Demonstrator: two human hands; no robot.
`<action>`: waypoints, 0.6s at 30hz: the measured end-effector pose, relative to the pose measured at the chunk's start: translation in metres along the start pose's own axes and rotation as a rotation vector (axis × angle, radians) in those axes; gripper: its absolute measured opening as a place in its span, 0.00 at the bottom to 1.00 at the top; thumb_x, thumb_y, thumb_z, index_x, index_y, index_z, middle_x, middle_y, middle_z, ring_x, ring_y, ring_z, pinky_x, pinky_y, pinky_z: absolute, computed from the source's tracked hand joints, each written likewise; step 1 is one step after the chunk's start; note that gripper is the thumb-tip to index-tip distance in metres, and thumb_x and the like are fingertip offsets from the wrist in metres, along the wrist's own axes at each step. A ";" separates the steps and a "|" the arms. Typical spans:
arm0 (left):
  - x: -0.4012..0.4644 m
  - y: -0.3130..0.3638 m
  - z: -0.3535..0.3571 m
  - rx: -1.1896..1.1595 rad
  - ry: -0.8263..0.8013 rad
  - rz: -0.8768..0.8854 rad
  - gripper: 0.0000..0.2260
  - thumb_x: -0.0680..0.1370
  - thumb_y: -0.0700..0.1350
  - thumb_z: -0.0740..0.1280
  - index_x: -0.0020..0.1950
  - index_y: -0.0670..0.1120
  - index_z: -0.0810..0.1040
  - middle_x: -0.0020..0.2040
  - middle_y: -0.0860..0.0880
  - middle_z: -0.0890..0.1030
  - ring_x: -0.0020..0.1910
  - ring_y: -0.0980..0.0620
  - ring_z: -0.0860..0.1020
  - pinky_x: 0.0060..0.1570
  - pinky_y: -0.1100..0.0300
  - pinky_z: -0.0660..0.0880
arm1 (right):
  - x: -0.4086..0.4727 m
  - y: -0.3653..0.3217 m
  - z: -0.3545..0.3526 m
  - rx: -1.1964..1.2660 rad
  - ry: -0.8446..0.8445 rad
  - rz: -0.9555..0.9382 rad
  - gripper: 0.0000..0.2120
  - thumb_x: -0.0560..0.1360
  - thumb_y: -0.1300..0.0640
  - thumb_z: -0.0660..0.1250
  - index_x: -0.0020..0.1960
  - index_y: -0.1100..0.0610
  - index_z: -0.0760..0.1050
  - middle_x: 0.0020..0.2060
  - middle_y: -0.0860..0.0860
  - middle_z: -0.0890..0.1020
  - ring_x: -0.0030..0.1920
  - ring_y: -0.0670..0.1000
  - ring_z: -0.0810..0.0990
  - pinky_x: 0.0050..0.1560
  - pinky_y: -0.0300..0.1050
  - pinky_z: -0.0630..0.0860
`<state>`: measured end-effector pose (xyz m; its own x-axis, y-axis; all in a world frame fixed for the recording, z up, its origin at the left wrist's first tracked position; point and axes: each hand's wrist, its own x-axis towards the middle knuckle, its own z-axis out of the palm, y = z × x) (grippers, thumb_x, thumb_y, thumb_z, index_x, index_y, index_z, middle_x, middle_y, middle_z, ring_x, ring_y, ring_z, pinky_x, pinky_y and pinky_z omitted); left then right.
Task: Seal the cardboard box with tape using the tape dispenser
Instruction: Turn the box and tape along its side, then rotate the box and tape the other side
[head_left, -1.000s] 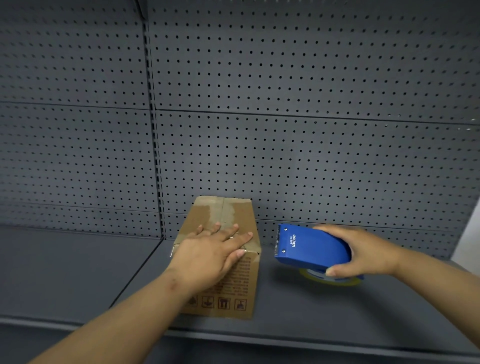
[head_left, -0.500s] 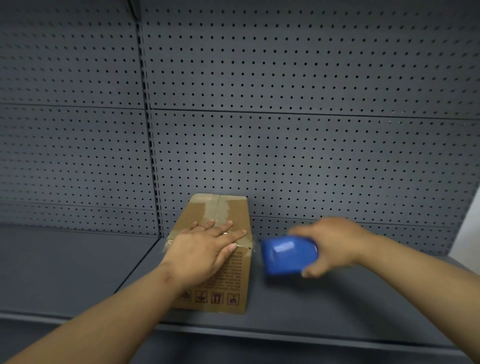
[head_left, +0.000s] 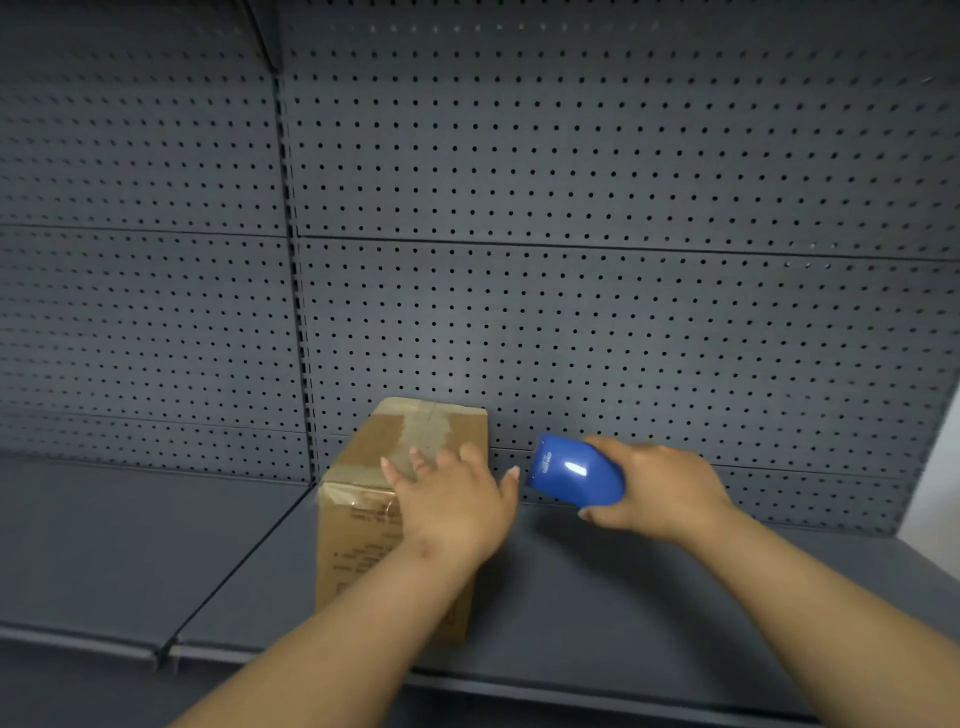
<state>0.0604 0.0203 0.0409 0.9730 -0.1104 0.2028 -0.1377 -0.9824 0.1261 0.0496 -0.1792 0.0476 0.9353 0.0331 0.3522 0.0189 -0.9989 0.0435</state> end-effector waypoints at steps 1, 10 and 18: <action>0.000 0.004 0.004 0.013 0.012 -0.008 0.26 0.78 0.60 0.47 0.66 0.42 0.64 0.70 0.39 0.66 0.74 0.34 0.54 0.68 0.32 0.44 | 0.001 -0.001 -0.004 0.018 0.016 -0.002 0.35 0.63 0.33 0.66 0.67 0.38 0.58 0.54 0.46 0.79 0.54 0.52 0.77 0.47 0.45 0.74; 0.002 -0.031 -0.006 0.071 -0.166 0.156 0.22 0.81 0.52 0.47 0.75 0.62 0.50 0.78 0.52 0.46 0.75 0.38 0.46 0.69 0.33 0.41 | 0.005 0.004 -0.035 0.210 0.125 0.052 0.34 0.63 0.34 0.67 0.66 0.37 0.60 0.52 0.44 0.79 0.52 0.50 0.76 0.42 0.43 0.71; -0.002 -0.094 -0.015 0.047 -0.239 0.551 0.26 0.76 0.63 0.47 0.72 0.64 0.43 0.75 0.63 0.46 0.75 0.55 0.43 0.72 0.49 0.38 | 0.011 0.004 -0.054 0.252 0.177 0.102 0.33 0.64 0.35 0.68 0.66 0.37 0.61 0.50 0.44 0.79 0.49 0.51 0.76 0.41 0.44 0.73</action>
<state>0.0683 0.1152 0.0436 0.7760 -0.6308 0.0013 -0.6307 -0.7758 0.0200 0.0408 -0.1815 0.1025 0.8616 -0.0839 0.5007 0.0361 -0.9736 -0.2253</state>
